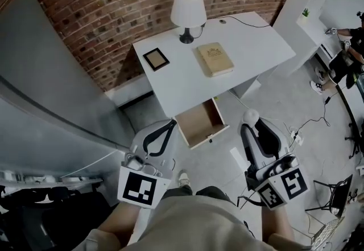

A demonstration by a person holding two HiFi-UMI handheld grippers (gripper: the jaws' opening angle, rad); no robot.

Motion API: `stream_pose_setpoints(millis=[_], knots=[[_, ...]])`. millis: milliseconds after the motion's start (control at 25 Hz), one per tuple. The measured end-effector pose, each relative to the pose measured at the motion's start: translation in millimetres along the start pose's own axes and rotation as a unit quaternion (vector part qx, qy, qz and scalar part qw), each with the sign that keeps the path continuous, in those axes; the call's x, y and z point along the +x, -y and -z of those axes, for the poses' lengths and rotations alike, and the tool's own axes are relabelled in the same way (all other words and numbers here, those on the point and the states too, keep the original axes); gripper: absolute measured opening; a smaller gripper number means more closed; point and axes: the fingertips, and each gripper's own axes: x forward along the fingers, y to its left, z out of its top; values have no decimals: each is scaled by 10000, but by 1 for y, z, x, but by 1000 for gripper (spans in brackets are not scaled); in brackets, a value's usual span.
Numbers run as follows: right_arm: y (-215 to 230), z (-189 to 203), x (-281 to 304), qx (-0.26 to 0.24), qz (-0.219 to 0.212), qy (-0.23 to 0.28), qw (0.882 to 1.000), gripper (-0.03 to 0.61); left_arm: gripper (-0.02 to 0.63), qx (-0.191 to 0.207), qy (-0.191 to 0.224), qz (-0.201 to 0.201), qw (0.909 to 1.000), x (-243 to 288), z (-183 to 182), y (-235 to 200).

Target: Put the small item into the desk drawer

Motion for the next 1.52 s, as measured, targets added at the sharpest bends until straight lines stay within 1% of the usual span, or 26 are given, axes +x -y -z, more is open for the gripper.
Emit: stream_pose_setpoints(millis=[240,400,480,640,760,880,960,1080,1320,1520], knots=[[19,4,16,101,149,-97,9998,123,3,-64,-158,1,9999,15,11,-11],[32,14,24,156,124,-220,9996,124,2,-64,-275,-39,9996,25,19,-12],[37,20,32,144,-34,-346,9993,124,3,-136,-339,-57,9993,31,23,-13],[44,47,56,151,-670,-893,9936,124,3,-394,-450,-126,9981,47,37,-17],[52,85,78,-118,-952,-1474,9844,124,3,-338,-607,-163,9974,65,55,-21],[62,130,103,1,-1148,-1940,9743,124,2,-9,-796,-83,9968,85,80,-22],[67,162,119,44,-1270,-2249,9661,124,3,6,-959,-81,9954,96,98,-22],[78,214,141,11,-1339,-2670,9543,124,3,-117,-1192,-112,9927,110,130,-23],[92,312,170,-25,-1477,-3382,9294,126,2,-514,-1675,-170,9844,135,202,-24],[98,389,189,-8,-1572,-3879,9082,126,3,-739,-1862,-163,9796,155,254,-22]])
